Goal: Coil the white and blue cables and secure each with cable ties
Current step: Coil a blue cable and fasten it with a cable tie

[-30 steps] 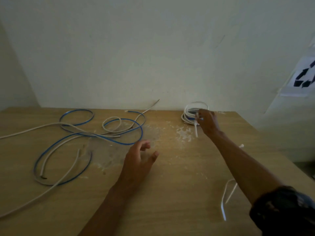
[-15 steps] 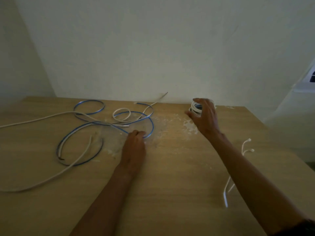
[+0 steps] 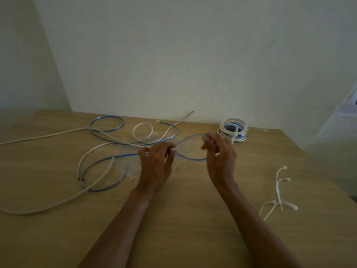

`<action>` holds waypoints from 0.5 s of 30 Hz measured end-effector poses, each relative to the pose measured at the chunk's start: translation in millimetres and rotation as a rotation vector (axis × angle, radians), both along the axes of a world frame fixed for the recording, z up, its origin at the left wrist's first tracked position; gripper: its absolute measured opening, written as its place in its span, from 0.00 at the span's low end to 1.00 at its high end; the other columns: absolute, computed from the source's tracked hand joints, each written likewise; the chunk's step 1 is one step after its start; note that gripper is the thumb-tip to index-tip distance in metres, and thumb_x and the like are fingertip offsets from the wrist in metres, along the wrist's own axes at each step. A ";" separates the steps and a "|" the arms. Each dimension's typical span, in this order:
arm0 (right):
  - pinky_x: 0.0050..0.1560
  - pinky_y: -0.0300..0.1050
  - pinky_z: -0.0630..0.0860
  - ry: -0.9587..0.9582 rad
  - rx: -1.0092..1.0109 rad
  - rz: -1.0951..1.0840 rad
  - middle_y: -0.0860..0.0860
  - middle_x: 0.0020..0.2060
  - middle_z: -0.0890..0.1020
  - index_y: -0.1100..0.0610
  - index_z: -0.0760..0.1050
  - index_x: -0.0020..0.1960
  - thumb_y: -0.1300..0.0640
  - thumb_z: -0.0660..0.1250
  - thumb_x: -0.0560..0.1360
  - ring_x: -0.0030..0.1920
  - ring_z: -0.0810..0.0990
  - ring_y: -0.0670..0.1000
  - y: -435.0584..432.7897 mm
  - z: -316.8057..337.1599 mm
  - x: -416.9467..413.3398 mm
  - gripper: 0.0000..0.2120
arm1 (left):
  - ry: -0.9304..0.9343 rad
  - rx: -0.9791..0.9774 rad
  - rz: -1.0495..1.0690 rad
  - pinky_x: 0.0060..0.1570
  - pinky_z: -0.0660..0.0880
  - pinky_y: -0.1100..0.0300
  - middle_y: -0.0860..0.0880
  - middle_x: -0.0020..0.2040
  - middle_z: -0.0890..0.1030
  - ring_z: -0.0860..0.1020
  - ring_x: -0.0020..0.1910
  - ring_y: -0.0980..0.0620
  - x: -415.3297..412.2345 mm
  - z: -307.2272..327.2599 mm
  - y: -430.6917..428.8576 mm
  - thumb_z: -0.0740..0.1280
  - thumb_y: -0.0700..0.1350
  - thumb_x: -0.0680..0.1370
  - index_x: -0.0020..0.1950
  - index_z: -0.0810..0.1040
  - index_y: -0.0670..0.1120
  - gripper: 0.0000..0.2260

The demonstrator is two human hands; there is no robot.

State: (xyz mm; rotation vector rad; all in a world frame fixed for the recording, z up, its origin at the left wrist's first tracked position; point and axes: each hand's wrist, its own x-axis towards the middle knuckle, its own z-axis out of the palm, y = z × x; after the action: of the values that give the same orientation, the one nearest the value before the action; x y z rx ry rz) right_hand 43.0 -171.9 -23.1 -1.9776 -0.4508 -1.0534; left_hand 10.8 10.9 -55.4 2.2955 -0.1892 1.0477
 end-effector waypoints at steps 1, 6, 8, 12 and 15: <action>0.46 0.53 0.76 -0.051 0.077 -0.043 0.45 0.38 0.83 0.54 0.81 0.51 0.51 0.64 0.81 0.41 0.78 0.55 -3.7 4.7 0.7 0.09 | -0.041 -0.007 0.025 0.53 0.60 0.55 0.60 0.45 0.77 0.78 0.46 0.56 -0.1 0.4 4.6 0.61 0.51 0.83 0.54 0.79 0.52 0.08; 0.40 0.50 0.75 0.020 0.601 -0.070 0.47 0.32 0.81 0.48 0.76 0.45 0.51 0.64 0.82 0.35 0.78 0.52 -26.7 17.9 16.0 0.07 | -0.088 0.006 0.122 0.54 0.69 0.47 0.54 0.46 0.81 0.79 0.47 0.50 3.9 2.9 17.4 0.65 0.49 0.82 0.54 0.80 0.49 0.06; 0.35 0.53 0.71 0.063 0.740 -0.096 0.52 0.30 0.76 0.45 0.76 0.43 0.49 0.64 0.81 0.32 0.72 0.53 -37.4 14.8 23.4 0.08 | -0.059 -0.021 0.149 0.54 0.69 0.48 0.53 0.47 0.82 0.79 0.48 0.47 5.9 -0.9 20.9 0.67 0.48 0.81 0.54 0.79 0.49 0.05; 0.34 0.53 0.66 0.151 0.821 -0.124 0.54 0.33 0.70 0.43 0.77 0.41 0.46 0.63 0.80 0.35 0.66 0.54 -42.4 6.9 22.9 0.10 | 0.089 -0.064 0.397 0.57 0.69 0.44 0.49 0.44 0.83 0.81 0.46 0.42 2.7 2.2 31.3 0.67 0.52 0.80 0.49 0.79 0.49 0.07; 0.33 0.48 0.66 0.187 0.682 -0.075 0.49 0.31 0.71 0.49 0.76 0.43 0.51 0.62 0.82 0.33 0.68 0.50 -33.8 -0.7 18.9 0.11 | 0.122 -0.263 0.344 0.41 0.71 0.52 0.46 0.40 0.80 0.80 0.40 0.41 4.3 18.9 39.6 0.66 0.53 0.81 0.47 0.76 0.46 0.12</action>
State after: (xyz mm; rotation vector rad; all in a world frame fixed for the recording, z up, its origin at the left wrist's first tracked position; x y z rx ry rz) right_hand 61.9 -205.7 -23.8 -1.4620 0.0873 -0.8988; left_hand 15.1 50.5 -36.5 2.1835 0.3840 1.0219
